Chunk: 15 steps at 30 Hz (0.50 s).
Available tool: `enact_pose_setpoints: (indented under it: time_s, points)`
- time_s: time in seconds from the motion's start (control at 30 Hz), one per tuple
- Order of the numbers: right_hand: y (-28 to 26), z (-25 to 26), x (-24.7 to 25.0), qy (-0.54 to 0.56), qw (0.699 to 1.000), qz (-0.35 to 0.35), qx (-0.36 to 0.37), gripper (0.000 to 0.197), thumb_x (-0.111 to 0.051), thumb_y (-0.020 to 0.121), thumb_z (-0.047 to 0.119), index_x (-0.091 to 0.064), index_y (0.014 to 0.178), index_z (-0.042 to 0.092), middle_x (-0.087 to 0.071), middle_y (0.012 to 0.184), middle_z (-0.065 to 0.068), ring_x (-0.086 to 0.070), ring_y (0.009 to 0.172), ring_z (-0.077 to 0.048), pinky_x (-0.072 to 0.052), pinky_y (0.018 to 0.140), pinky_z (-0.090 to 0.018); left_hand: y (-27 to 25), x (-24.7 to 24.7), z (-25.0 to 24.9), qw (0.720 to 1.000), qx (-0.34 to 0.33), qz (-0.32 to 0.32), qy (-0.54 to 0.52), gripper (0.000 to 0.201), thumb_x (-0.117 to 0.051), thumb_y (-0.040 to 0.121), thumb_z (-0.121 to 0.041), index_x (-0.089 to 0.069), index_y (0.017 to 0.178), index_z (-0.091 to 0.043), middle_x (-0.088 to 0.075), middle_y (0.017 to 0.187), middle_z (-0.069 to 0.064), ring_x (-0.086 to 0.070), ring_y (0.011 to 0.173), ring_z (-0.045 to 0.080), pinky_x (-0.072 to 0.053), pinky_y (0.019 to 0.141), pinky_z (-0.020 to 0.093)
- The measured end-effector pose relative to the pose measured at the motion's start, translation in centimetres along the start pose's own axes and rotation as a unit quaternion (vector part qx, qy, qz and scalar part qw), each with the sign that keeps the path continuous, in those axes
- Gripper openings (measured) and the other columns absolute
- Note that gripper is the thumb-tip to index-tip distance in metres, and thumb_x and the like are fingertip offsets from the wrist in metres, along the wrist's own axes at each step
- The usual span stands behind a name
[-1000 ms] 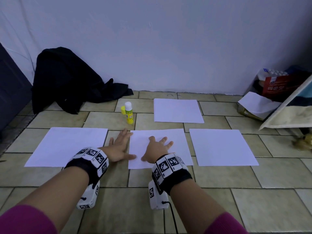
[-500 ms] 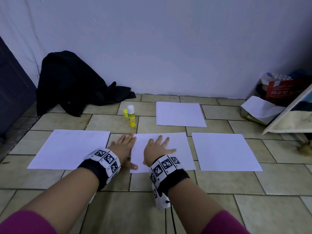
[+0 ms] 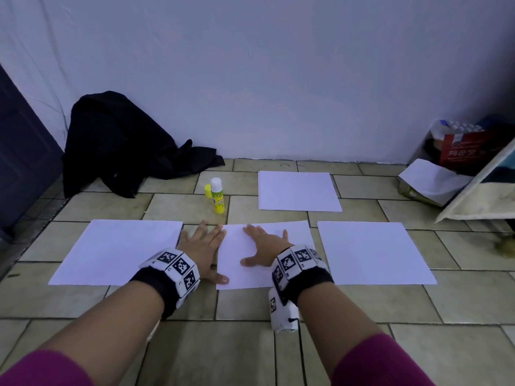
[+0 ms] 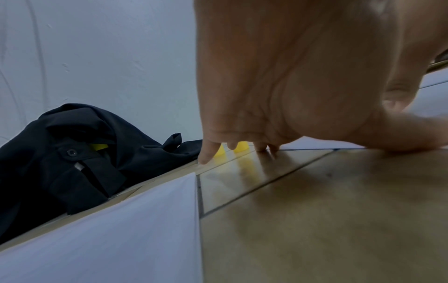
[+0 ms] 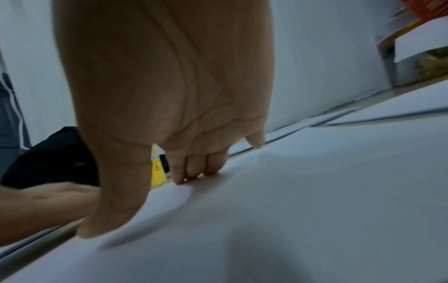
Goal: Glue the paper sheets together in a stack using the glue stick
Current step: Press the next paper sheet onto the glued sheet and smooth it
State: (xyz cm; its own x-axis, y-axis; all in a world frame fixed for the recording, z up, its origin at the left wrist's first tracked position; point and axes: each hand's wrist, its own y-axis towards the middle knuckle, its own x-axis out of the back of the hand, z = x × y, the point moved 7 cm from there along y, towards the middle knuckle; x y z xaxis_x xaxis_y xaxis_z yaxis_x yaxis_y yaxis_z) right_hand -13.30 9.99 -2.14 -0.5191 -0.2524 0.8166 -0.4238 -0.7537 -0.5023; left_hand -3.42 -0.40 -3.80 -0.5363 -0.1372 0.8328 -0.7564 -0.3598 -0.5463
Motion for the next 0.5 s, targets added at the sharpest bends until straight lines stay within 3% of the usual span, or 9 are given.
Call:
enact_pose_setpoints:
  time_s: [0.1,0.2,0.3,0.37,0.43,0.5]
  points:
    - [-1.0,-4.4,1.0,0.027,0.997,-0.023,-0.07,0.082,-0.051,0.091,0.055,-0.005,0.153,0.027,-0.003,0.161,0.004,-0.028,0.143,-0.022,0.007,0.115,-0.057,0.0,-0.1,-0.1,1.0,0.001,0.005,0.002,0.116,-0.055,0.078,-0.071,0.016,0.152,-0.017,0.023,0.158,-0.005,0.023,0.145,0.028,-0.004,0.115,0.062]
    - [-1.6,-8.1,1.7,0.042,0.989,-0.049,-0.13,0.085,-0.056,0.088,0.054,-0.008,0.152,0.026,-0.012,0.16,0.004,-0.032,0.141,-0.022,0.002,0.116,-0.057,0.0,-0.1,0.0,1.0,-0.002,0.006,-0.008,0.116,-0.055,0.078,-0.071,0.017,0.151,-0.017,0.024,0.158,-0.005,0.023,0.144,0.03,-0.004,0.113,0.062]
    - [-1.3,-8.6,1.6,0.061,0.985,-0.058,-0.15,0.092,-0.068,0.082,0.046,-0.011,0.151,0.023,-0.02,0.157,-0.002,-0.035,0.139,-0.024,-0.002,0.116,-0.055,0.0,-0.1,0.0,1.0,-0.005,-0.002,-0.007,0.117,-0.056,0.077,-0.071,0.017,0.151,-0.019,0.023,0.158,-0.006,0.022,0.145,0.029,-0.003,0.113,0.063]
    - [-1.0,-8.6,1.7,0.074,0.98,-0.078,-0.165,0.093,-0.074,0.078,0.041,-0.016,0.148,0.018,-0.033,0.15,-0.005,-0.04,0.135,-0.026,-0.01,0.117,-0.053,0.1,-0.2,0.1,1.0,-0.007,0.0,-0.009,0.118,-0.058,0.076,-0.07,0.018,0.151,-0.02,0.024,0.158,-0.007,0.023,0.145,0.029,0.0,0.113,0.063]
    - [-1.0,-8.9,1.8,0.089,0.974,-0.095,-0.185,0.093,-0.077,0.075,0.04,-0.021,0.144,0.013,-0.047,0.139,-0.006,-0.046,0.13,-0.025,-0.014,0.117,-0.051,0.1,-0.1,0.3,1.0,-0.011,0.007,-0.017,0.122,-0.062,0.074,-0.07,0.018,0.151,-0.02,0.025,0.157,-0.008,0.025,0.144,0.029,0.002,0.113,0.063]
    - [-1.2,-9.4,1.7,0.091,0.97,-0.101,-0.201,0.097,-0.077,0.074,0.045,-0.019,0.144,0.01,-0.047,0.138,-0.007,-0.044,0.131,-0.024,-0.013,0.117,-0.052,0.1,0.1,0.5,1.0,-0.015,0.004,-0.015,0.126,-0.066,0.07,-0.069,0.017,0.151,-0.02,0.024,0.158,-0.008,0.026,0.144,0.028,0.003,0.113,0.064]
